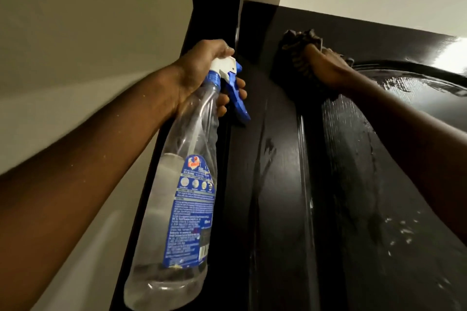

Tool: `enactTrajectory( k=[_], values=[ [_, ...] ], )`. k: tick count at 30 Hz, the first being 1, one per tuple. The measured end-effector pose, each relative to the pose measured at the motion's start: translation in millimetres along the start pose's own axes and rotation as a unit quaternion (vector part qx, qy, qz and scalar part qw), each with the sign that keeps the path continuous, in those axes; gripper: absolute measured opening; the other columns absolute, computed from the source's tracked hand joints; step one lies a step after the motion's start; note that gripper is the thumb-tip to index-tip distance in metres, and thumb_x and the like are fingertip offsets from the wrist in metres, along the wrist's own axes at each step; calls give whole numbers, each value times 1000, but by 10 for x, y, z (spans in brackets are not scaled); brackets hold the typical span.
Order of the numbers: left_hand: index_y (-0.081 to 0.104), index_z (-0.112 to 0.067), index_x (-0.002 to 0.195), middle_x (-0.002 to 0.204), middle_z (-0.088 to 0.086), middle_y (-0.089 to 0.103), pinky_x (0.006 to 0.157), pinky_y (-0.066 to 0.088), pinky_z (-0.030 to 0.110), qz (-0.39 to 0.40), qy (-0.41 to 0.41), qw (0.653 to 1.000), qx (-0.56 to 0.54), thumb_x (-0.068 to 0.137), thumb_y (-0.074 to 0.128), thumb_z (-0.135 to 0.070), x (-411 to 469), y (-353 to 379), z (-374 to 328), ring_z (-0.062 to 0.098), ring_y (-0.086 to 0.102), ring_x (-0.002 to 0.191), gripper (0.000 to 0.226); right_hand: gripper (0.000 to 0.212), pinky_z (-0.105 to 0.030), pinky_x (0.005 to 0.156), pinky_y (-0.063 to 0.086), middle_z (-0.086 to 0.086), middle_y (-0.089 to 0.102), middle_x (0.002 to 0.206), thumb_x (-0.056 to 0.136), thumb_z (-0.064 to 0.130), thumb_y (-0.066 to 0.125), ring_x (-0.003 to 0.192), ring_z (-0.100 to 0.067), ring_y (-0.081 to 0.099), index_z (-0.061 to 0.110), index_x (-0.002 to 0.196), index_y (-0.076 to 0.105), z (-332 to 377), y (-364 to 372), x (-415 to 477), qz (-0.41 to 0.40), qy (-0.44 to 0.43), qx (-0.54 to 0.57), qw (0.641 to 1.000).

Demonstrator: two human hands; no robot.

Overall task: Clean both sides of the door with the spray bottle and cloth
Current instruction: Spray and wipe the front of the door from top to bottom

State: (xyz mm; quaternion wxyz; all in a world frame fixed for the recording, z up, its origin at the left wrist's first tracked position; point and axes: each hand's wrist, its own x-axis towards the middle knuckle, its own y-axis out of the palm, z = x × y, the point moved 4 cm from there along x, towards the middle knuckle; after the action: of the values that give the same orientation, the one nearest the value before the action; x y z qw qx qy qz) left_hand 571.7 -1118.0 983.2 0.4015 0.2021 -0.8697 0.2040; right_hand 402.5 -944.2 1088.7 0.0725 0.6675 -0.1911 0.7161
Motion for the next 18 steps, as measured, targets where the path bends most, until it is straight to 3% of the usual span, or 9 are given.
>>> enactTrajectory(
  k=[2,4,6,8,11,15,18],
  values=[
    [62,-1,91,86,17,69,40,44,20,-5,-5,1000,3,95,40,-45,-57,59,12,14,49,38,50,65,-44,101,39,-5,56,116,84,70,21,111,-26,53,28,123,52,44,-27,100,7,33,42,999],
    [63,-1,89,84,16,68,41,44,19,-14,-7,1000,7,95,40,-44,-109,86,18,14,50,39,50,78,-47,114,26,-5,46,139,86,73,16,133,-24,40,31,147,39,133,39,207,23,19,11,999],
    [62,-1,85,79,14,67,41,44,18,-21,-9,1000,17,95,40,-45,-166,98,19,13,49,39,49,63,-43,124,2,0,8,169,103,54,13,155,-21,4,30,161,10,260,200,234,44,-27,-93,994],
    [60,-3,83,75,12,64,41,44,19,-25,-13,999,17,95,40,-45,-229,90,20,13,49,40,48,58,-42,125,-7,4,-8,169,107,43,15,155,-19,-12,31,161,0,424,358,153,51,-102,-155,981],
    [59,-5,83,74,10,63,40,44,19,-35,-10,999,1,94,40,-46,-351,34,41,13,51,40,46,57,-41,125,-7,8,-9,169,106,45,16,154,-16,-13,37,160,-1,487,562,-131,68,-196,-172,963],
    [61,-7,83,75,11,64,42,44,21,-45,-4,999,-19,94,41,-47,-481,25,90,14,51,43,46,64,-33,125,-9,17,-7,166,96,54,10,153,-6,-15,43,159,4,296,530,-906,77,-247,-169,951],
    [61,-8,84,76,10,66,44,45,21,-62,-5,998,-33,94,41,-46,-563,-10,132,14,50,41,44,67,-29,124,-9,23,-10,162,90,58,8,152,-4,-13,46,155,0,138,414,-1125,70,-218,-185,956]
  ],
)
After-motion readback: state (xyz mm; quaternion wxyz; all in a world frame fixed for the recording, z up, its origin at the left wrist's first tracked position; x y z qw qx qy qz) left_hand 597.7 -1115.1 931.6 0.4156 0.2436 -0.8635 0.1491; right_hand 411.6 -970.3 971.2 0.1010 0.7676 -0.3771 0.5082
